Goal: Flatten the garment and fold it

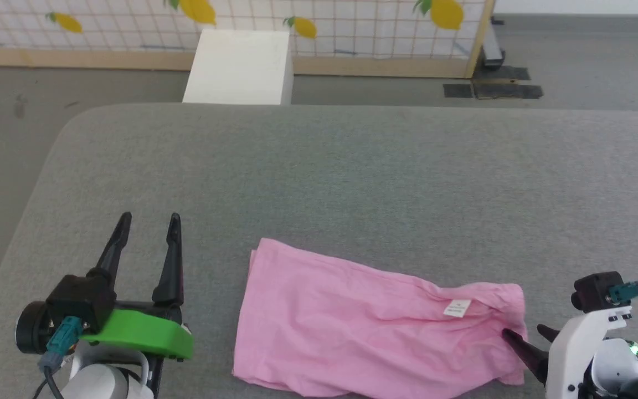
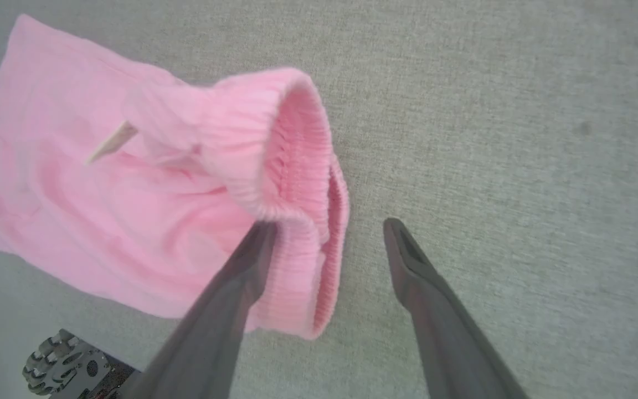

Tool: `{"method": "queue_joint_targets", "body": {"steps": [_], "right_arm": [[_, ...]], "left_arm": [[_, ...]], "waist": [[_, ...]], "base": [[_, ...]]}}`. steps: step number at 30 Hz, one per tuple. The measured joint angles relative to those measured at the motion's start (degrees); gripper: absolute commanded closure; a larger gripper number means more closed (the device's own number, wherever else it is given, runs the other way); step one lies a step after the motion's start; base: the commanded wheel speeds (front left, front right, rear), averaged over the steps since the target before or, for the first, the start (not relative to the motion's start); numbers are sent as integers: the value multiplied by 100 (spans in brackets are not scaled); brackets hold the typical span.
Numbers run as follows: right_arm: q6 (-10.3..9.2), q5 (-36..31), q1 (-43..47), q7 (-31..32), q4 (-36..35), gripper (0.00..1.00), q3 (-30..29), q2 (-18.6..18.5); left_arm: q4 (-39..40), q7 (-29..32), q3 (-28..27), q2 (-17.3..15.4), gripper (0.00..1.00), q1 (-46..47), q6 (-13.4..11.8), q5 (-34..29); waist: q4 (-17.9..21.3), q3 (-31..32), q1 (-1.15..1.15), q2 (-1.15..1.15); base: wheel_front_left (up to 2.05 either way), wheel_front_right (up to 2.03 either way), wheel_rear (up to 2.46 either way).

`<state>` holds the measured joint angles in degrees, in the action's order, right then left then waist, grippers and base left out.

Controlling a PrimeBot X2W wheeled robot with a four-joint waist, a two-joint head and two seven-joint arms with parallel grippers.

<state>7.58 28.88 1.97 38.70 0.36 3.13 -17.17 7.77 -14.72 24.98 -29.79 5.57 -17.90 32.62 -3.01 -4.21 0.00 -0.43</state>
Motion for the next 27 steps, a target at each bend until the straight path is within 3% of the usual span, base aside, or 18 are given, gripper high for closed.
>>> {"method": "queue_joint_targets", "body": {"steps": [12, 13, 14, 16, 27], "right_arm": [[0, 394, -568, 701, 879, 0, 322, -16], [0, 430, -598, 728, 920, 4, 349, -20], [0, 476, -620, 755, 953, 54, 369, -34], [-1, 566, -650, 768, 1018, 100, 414, -57], [-1, 1000, -755, 621, 1161, 100, 695, -124]], "left_arm": [[219, -1, -264, 261, 0, -275, 79, -382], [200, -1, -274, 292, 0, -303, 104, -397], [187, -1, -293, 321, 0, -334, 121, -427], [158, -1, -319, 368, 0, -380, 126, -487], [-98, -1, -380, 465, 0, -550, 271, -500]], "waist": [[-357, -365, 0, 0], [-375, -377, 0, 0], [-389, -386, 0, 0], [-399, -382, 0, 0], [-345, -163, 0, 0]], "base": [[0, 0, 0], [0, 0, 0], [0, 0, 0], [0, 0, 0], [0, 0, 0]]}}
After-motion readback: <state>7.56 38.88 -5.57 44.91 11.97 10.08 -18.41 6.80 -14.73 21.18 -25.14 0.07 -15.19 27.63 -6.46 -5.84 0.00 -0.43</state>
